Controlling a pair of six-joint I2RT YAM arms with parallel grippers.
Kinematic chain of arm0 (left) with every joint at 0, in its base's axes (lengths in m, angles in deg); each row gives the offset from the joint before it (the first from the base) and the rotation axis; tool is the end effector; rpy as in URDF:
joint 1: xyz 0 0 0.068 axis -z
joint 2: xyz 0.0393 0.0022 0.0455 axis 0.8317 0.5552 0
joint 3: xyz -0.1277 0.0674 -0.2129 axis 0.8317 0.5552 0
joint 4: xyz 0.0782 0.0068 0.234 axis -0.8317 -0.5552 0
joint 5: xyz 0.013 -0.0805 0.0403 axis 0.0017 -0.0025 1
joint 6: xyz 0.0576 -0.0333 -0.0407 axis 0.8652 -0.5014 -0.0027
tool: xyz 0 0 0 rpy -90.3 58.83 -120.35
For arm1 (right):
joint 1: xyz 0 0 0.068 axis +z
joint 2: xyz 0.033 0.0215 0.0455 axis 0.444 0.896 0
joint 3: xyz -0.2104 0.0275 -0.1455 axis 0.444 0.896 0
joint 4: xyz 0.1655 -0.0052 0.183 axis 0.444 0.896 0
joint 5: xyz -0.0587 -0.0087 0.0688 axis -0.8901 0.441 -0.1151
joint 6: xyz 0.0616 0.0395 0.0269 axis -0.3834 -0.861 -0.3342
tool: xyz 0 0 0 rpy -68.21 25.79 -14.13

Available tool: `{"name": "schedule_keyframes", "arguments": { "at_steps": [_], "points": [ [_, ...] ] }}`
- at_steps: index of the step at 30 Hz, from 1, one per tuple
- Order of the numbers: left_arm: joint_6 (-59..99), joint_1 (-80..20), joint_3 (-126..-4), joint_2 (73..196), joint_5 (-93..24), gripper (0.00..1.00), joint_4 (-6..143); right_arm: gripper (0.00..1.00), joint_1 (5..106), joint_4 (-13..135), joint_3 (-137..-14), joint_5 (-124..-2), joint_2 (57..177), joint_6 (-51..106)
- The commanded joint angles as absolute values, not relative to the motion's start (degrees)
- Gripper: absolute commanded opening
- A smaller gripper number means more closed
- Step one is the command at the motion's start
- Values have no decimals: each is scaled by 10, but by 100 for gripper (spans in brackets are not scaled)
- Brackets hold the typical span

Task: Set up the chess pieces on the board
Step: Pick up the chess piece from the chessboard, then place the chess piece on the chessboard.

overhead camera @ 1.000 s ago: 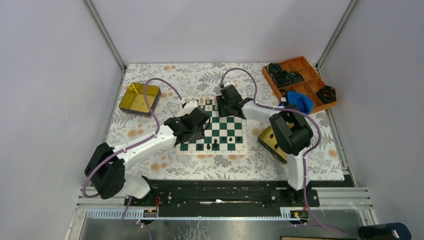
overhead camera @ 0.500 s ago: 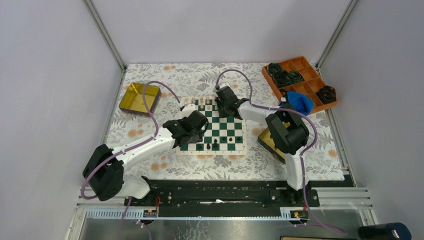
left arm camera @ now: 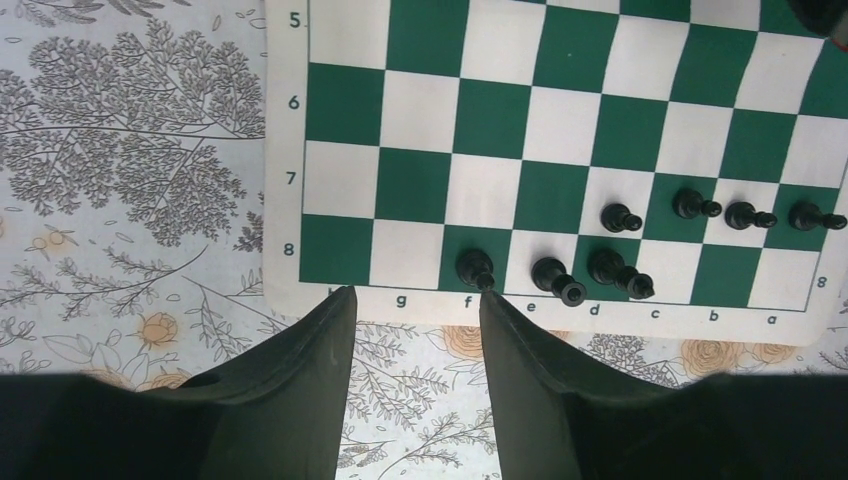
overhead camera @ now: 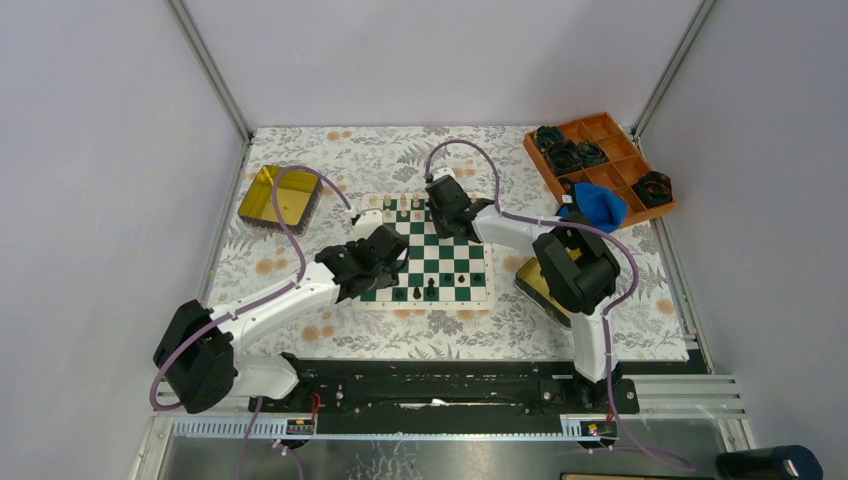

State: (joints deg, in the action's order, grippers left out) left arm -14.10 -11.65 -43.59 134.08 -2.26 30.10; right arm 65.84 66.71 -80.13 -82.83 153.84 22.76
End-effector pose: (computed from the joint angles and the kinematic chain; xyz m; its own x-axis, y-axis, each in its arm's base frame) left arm 0.2008 -0.1601 0.1955 -0.7915 -0.1324 -0.5966 -0.0893 0.9908 -0.1014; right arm 0.3597 0.2778 0.1431 -0.6250 -0.2572 -0.7370 -0.3810 0.9246 0.0004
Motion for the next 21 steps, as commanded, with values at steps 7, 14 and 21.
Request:
{"name": "schedule_keyframes", "arguments": {
  "at_steps": [7, 14, 21],
  "points": [
    [-141, -120, -420, 1310, 30, 57, 268, 1, 703, 689, -744, -872, 1391, 227],
    [-134, -121, -428, 1285, 47, 66, 252, 0, 741, 709, -673, -896, 1301, 216],
    [-116, -122, -416, 1273, 54, 69, 269, 0, 781, 747, -592, -904, 1200, 198]
  ]
}}
